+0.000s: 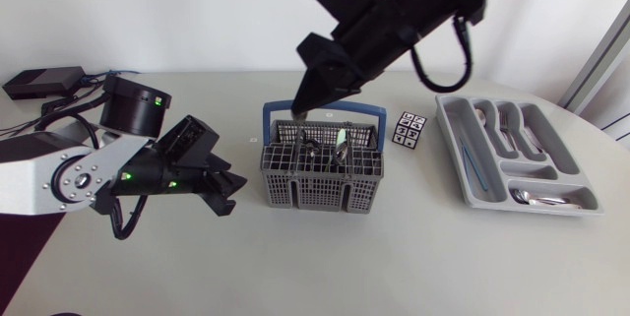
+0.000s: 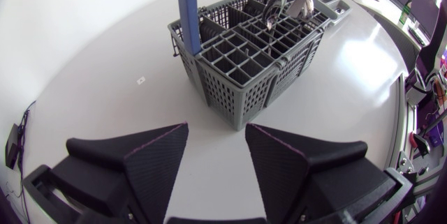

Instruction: Transfer all utensils from the basket to the drawer tray.

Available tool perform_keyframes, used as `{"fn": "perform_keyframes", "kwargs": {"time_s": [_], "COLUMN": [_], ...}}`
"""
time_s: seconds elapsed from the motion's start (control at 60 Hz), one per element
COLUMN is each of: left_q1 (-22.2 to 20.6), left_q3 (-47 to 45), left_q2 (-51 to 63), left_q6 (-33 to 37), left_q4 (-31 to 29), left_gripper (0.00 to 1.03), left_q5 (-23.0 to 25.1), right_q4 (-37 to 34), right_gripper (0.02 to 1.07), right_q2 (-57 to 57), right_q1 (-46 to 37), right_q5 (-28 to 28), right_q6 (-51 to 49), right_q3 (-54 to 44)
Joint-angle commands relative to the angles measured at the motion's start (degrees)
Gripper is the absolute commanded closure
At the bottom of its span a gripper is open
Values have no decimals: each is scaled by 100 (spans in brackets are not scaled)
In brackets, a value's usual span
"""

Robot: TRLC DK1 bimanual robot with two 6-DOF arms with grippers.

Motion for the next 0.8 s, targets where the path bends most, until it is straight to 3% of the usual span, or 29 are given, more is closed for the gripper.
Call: {"fn": "perform_keyframes", "kwargs": {"time_s": [0.0,0.233,0.55,0.783], "left_q1": [-71,-458,-1135,-1284], "left_q3": [89,581,1293,1654], "left_q2": [-135,-259,137,453], "left_q6": [-28,-125,-353,-450], "left_q4": [-142,-564,-810,-907], "left_gripper": [44,44,44,44], "left_q5": [33,-2,-371,-371], "right_q4": [-218,-666,-912,538], "right_gripper": [101,101,101,101], "right_q2": [-582,-1778,-2384,-2525], "right_q1": [-226,-1192,-3776,-5253], "right_q5": [-2,191,640,1897], "right_q6": [-59,-296,-1518,-2169], "right_q3": [-372,-1480,-2859,-3853]}}
